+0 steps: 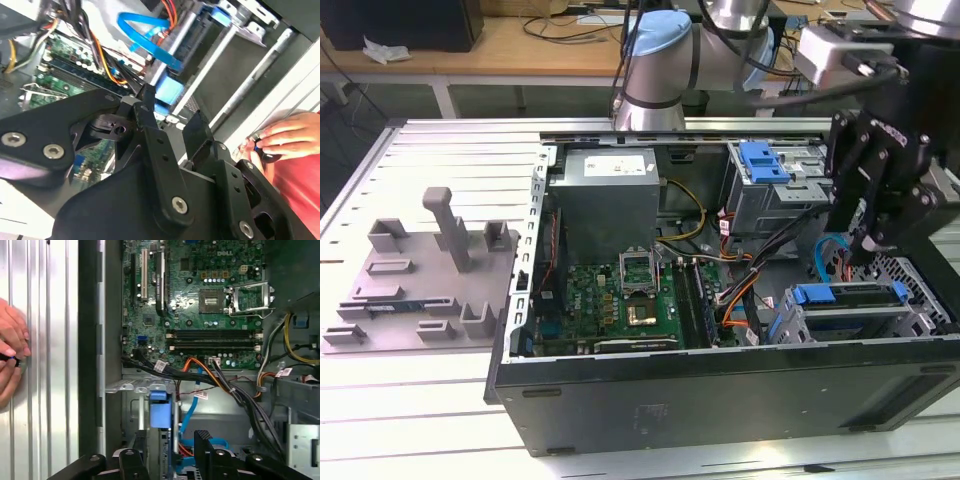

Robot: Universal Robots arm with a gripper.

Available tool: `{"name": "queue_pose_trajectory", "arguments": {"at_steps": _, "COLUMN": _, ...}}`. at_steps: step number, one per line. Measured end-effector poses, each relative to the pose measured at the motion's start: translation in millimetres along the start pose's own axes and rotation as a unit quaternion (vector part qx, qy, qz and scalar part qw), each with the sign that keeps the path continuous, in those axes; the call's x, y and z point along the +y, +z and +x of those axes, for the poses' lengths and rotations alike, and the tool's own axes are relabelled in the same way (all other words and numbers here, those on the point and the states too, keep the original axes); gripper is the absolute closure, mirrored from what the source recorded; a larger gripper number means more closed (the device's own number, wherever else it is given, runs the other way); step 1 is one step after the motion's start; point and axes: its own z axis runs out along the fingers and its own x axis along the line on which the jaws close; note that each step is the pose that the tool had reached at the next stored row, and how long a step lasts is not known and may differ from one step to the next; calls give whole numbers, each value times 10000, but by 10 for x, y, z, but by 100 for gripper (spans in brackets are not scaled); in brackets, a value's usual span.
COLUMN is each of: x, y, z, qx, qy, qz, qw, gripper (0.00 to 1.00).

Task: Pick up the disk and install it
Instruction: 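Insert the first disk wire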

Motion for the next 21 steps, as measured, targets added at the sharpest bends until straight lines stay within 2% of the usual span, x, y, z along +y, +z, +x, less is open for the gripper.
{"name": "queue_pose_trajectory", "arguments": {"at_steps": 2, "x": -1, "y": -16, "z": -154, "qx": 42, "qy": 0, "qz": 0, "qw": 10000, "gripper": 50}}
{"name": "queue_pose_trajectory", "arguments": {"at_steps": 5, "x": -14, "y": -31, "z": -297, "qx": 69, "qy": 1, "qz": 0, "qw": 10000, "gripper": 50}}
{"name": "queue_pose_trajectory", "arguments": {"at_steps": 6, "x": -42, "y": -33, "z": -321, "qx": 88, "qy": 5, "qz": -1, "qw": 10000, "gripper": 50}}
{"name": "queue_pose_trajectory", "arguments": {"at_steps": 7, "x": -85, "y": -35, "z": -335, "qx": 129, "qy": 4, "qz": -7, "qw": 9999, "gripper": 50}}
{"name": "queue_pose_trajectory", "arguments": {"at_steps": 9, "x": -150, "y": -36, "z": -351, "qx": 182, "qy": 2, "qz": -32, "qw": 9998, "gripper": 50}}
{"name": "queue_pose_trajectory", "arguments": {"at_steps": 14, "x": -331, "y": -41, "z": -387, "qx": 322, "qy": -9, "qz": -130, "qw": 9994, "gripper": 50}}
{"name": "queue_pose_trajectory", "arguments": {"at_steps": 19, "x": -421, "y": -52, "z": -500, "qx": 355, "qy": -12, "qz": -150, "qw": 9993, "gripper": 50}}
{"name": "queue_pose_trajectory", "arguments": {"at_steps": 20, "x": -451, "y": -55, "z": -533, "qx": 367, "qy": -12, "qz": -157, "qw": 9992, "gripper": 50}}
{"name": "queue_pose_trajectory", "arguments": {"at_steps": 21, "x": -501, "y": -56, "z": -548, "qx": 398, "qy": -15, "qz": -170, "qw": 9991, "gripper": 50}}
